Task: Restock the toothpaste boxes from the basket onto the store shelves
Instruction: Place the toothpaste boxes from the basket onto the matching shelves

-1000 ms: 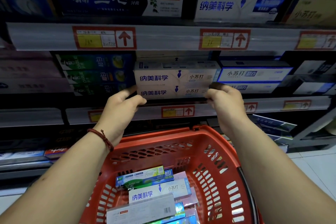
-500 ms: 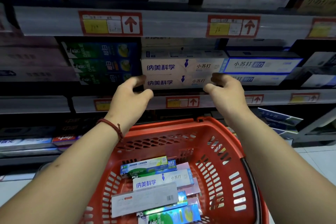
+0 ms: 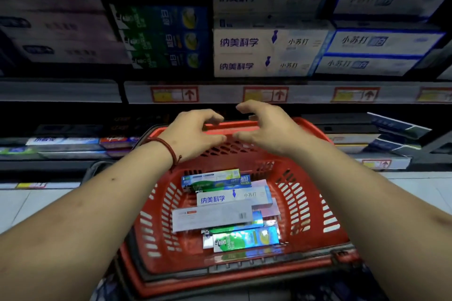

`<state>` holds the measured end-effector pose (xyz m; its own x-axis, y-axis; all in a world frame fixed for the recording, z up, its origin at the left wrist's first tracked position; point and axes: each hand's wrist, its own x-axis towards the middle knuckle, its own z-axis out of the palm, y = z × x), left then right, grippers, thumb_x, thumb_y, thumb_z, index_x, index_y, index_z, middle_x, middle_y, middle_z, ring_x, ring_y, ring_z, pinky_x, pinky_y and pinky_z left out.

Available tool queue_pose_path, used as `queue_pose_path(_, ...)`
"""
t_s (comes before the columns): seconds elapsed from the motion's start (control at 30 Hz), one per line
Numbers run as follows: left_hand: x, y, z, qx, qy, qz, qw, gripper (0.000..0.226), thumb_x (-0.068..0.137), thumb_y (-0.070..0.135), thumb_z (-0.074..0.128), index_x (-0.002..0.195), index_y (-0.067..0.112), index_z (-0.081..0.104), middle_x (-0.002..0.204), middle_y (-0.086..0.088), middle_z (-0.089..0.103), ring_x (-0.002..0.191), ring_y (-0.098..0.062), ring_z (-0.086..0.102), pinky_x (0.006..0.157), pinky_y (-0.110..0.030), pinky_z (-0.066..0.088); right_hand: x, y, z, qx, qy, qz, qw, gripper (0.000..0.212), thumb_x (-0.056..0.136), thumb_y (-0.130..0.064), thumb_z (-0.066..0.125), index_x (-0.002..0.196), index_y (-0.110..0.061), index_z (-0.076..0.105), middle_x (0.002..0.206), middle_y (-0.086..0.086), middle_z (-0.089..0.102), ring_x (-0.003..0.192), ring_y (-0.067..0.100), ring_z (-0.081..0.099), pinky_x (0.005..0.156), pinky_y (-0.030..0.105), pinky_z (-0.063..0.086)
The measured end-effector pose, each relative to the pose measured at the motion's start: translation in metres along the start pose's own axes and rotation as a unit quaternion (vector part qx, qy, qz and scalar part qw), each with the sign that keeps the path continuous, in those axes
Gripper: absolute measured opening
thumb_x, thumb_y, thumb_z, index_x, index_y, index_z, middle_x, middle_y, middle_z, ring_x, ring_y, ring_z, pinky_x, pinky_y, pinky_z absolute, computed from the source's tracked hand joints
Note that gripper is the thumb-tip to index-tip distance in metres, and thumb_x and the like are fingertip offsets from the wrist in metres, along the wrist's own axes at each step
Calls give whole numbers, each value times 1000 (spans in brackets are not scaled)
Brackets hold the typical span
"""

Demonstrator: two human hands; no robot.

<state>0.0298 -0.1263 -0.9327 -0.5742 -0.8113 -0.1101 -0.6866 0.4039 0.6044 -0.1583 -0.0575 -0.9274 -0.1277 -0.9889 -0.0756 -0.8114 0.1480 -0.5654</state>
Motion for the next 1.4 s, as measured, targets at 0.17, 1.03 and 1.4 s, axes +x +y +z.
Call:
queue_pose_path(0.17, -5, -34, 28, 87, -149, -64, 983, 51, 85, 38, 76, 131, 19, 65, 129, 1, 67, 118, -16, 62, 100, -25, 46, 3, 6, 48, 31, -97, 69, 992, 70, 78, -40, 86, 139, -18, 59, 138, 3, 63, 126, 20, 59, 107, 30, 45)
queue_pose_path(1.03, 12, -129, 132, -186, -104, -430, 877, 5, 95, 4, 59, 91, 5, 61, 88, -8, 62, 67, -17, 53, 47, -27, 43, 12, 95, 172, 204, -200, 343, 895, 63, 70, -11, 86, 127, -11, 59, 113, 8, 65, 99, 27, 64, 74, 32, 52)
queue_pose_path(1.4, -5, -110, 80, -255, 54, -375, 890, 23, 81, 1, 61, 70, 20, 63, 67, -1, 57, 73, -22, 54, 75, -30, 48, 7, 66, 120, 308, -24, 358, 881, 19, 77, 12, 67, 74, -4, 59, 76, 14, 60, 73, 29, 57, 64, 33, 54)
